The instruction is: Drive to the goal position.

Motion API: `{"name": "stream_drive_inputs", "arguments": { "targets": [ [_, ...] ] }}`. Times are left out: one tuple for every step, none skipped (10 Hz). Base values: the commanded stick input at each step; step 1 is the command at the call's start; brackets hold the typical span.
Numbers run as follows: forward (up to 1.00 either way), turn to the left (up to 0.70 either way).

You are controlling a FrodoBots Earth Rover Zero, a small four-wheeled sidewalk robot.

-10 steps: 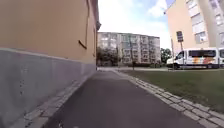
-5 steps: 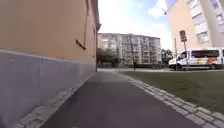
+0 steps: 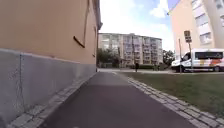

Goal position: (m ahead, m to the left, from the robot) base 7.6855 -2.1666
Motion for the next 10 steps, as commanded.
{"name": "stream_drive_inputs", "arguments": {
  "targets": [
    [0.85, 0.01],
    [0.85, 0.01],
    [0.85, 0.01],
    [0.85, 0.01],
    [0.85, 0.01],
    [0.85, 0.01],
    [0.85, 0.01],
    [0.85, 0.01],
    [0.85, 0.01],
    [0.85, 0.01]
  ]
}}
